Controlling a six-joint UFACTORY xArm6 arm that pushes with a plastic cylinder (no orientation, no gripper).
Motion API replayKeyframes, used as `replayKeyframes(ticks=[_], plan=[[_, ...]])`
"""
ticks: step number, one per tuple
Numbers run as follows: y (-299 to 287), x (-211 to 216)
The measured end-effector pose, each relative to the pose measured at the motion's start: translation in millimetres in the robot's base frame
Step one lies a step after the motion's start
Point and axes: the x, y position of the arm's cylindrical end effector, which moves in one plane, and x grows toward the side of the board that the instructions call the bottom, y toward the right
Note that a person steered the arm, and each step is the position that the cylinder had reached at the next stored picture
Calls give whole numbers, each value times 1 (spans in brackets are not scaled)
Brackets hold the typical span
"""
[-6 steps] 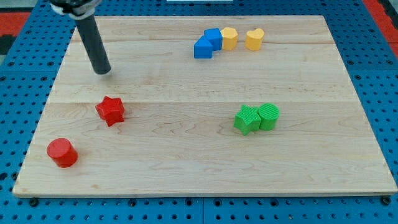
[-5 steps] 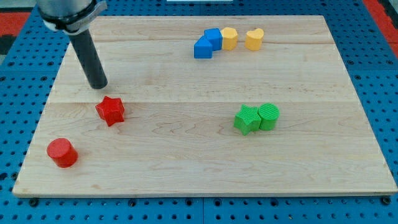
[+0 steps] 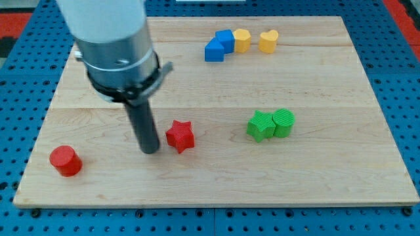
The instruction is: Move red star to green star
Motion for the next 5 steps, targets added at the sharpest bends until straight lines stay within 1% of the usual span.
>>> replayKeyframes(ticks=[1,2,3,4,5], plan=[[49,-19],[44,-15],[2,-13],[2,-49],[59,-56]])
